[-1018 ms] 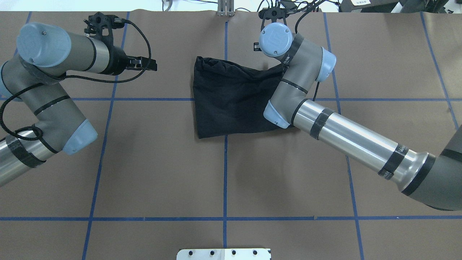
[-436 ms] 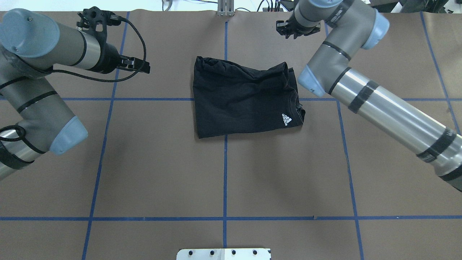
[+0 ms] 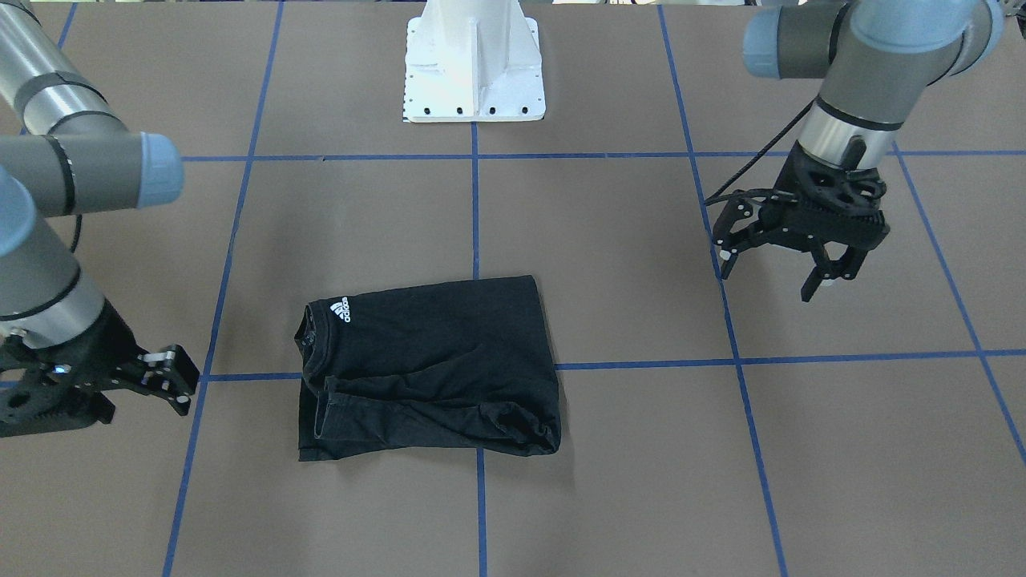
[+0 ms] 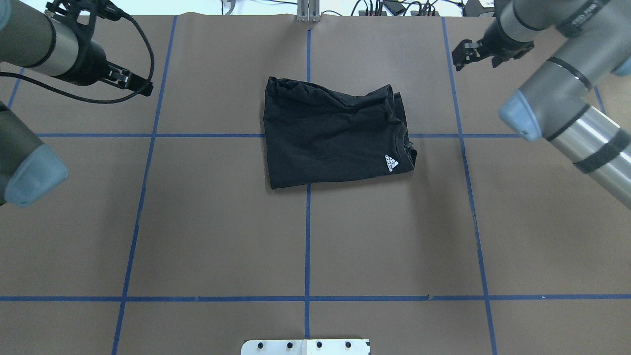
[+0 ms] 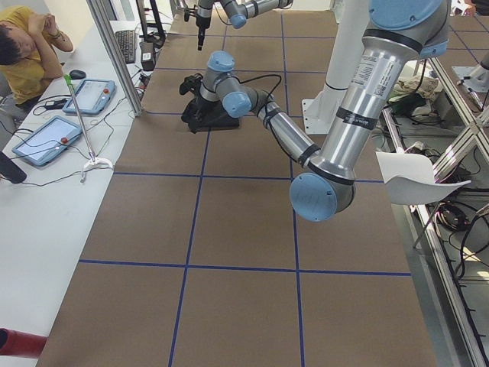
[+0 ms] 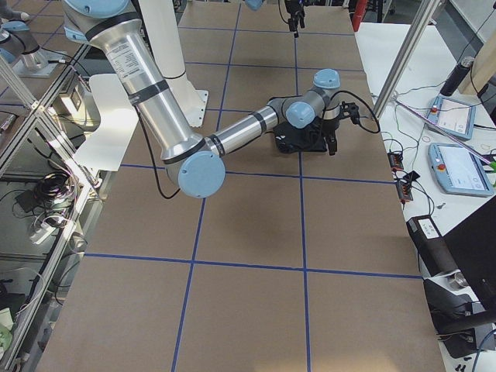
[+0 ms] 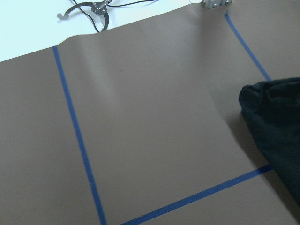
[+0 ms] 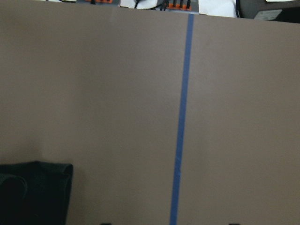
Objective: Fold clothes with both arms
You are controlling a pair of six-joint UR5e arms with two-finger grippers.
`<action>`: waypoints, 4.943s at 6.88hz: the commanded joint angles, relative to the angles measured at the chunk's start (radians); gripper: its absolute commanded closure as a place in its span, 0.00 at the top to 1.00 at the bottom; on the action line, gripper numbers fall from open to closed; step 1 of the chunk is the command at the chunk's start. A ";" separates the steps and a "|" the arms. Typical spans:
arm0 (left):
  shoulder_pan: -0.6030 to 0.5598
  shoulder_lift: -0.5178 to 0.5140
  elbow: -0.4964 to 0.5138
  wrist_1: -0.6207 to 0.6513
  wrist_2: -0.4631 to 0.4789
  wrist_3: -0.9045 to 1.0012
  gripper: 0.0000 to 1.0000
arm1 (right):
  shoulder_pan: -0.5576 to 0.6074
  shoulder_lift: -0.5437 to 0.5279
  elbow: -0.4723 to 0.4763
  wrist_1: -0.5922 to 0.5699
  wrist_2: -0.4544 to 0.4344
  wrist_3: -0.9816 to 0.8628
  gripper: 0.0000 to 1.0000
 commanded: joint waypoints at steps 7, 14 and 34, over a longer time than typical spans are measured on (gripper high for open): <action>-0.507 0.312 0.115 0.199 -0.225 0.730 1.00 | 0.539 -0.580 0.115 -0.162 0.246 -0.740 1.00; -0.797 0.545 0.097 0.292 -0.276 0.965 1.00 | 0.523 -0.580 0.195 -0.322 0.132 -0.738 1.00; -0.598 0.532 0.095 0.117 -0.255 0.633 1.00 | 0.523 -0.591 0.194 -0.316 0.134 -0.738 1.00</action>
